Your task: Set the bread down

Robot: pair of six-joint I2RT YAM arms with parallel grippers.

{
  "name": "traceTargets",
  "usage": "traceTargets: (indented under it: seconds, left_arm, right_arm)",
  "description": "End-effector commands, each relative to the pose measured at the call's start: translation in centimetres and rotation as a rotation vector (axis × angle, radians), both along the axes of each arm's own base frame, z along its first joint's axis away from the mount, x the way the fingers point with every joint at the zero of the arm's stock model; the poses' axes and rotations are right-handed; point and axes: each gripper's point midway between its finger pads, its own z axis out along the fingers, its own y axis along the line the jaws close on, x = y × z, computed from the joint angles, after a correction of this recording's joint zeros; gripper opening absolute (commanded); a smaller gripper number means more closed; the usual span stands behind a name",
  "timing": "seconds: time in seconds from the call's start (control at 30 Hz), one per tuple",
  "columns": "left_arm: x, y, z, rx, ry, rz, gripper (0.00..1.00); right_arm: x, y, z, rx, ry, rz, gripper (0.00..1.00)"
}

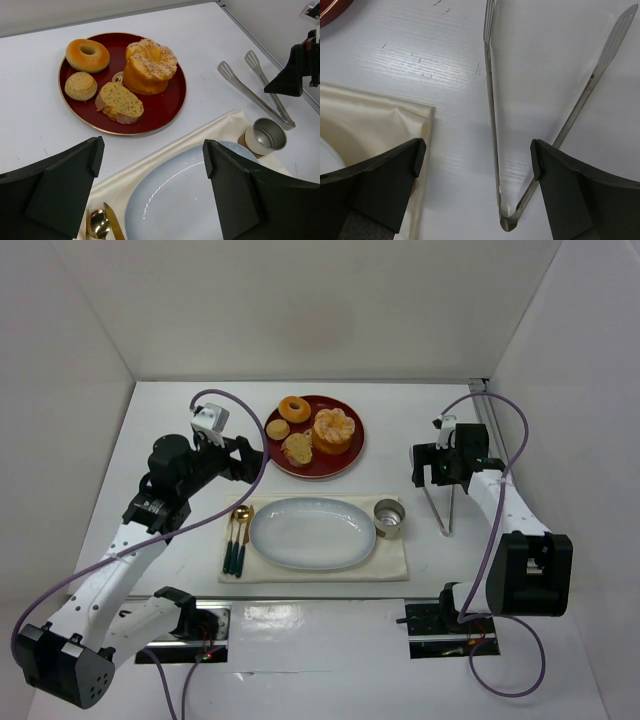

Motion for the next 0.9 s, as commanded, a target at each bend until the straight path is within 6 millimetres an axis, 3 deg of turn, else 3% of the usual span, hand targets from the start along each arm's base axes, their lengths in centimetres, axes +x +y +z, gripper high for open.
traceTargets:
  seconds: [0.0, 0.13, 0.37, 0.6, 0.87]
  left_arm:
    - [0.0, -0.4, 0.8, -0.021, -0.030, -0.012, 1.00]
    - [-0.1, -0.3, 1.1, -0.024, -0.038, -0.012, 1.00]
    - [-0.3, -0.3, 1.4, -0.027, -0.047, -0.012, 1.00]
    - [-0.3, -0.3, 1.4, -0.027, -0.047, -0.012, 1.00]
    - [-0.3, -0.5, 1.7, -0.031, -0.055, -0.023, 1.00]
  right_arm:
    - [0.9, 0.1, 1.7, 0.010, -0.070, 0.002, 1.00]
    - [0.7, 0.3, 1.4, 0.002, -0.068, 0.041, 1.00]
    - [1.1, -1.5, 0.2, -0.095, -0.019, 0.025, 1.00]
    - [0.2, -2.1, -2.6, -0.088, 0.084, 0.038, 1.00]
    - [0.4, -3.5, -2.7, -0.133, 0.102, -0.008, 1.00]
